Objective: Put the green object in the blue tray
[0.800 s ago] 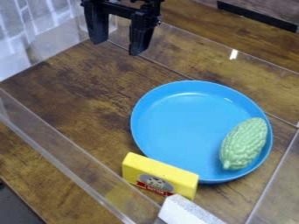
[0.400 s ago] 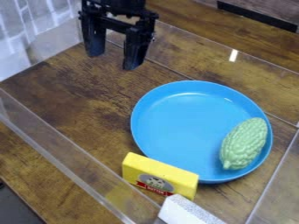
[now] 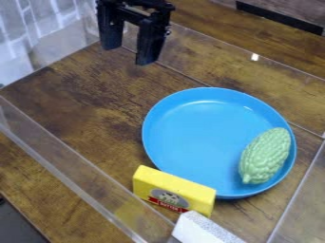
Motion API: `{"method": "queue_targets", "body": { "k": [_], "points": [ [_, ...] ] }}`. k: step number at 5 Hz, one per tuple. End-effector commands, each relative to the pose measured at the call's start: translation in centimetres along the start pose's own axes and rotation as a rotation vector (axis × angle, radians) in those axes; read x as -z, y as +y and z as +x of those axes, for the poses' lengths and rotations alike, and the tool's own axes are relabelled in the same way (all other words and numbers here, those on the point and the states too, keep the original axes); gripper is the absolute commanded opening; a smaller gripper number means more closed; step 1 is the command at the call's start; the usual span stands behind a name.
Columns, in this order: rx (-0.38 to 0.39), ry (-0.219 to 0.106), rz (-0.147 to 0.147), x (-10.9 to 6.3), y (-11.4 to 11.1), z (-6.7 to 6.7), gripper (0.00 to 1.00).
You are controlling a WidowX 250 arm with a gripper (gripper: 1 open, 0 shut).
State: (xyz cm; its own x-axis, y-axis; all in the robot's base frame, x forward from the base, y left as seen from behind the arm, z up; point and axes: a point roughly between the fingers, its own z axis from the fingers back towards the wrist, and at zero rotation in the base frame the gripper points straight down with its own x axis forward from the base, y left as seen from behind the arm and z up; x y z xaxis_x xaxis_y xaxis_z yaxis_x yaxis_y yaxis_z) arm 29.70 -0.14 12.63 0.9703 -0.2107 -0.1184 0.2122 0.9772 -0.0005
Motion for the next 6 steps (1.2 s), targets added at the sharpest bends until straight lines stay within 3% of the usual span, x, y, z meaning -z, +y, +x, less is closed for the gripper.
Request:
{"method": "queue_targets", "body": {
  "k": [1,2,3,4,6],
  "points": [
    [0.016,-0.091,0.025,-2.9,0.5,-0.2,1.0],
    [-0.012,-0.096,0.021,-2.7,0.0,-0.1,1.0],
    [-0.043,-0.1,0.012,-1.5,0.2,-0.4,1.0],
    [-0.053,-0.111,0.019,-1.0,0.7,-0.6,1.0],
    [-0.098,-0.152,0.029,-2.8,0.6,-0.1,1.0]
  ]
}}
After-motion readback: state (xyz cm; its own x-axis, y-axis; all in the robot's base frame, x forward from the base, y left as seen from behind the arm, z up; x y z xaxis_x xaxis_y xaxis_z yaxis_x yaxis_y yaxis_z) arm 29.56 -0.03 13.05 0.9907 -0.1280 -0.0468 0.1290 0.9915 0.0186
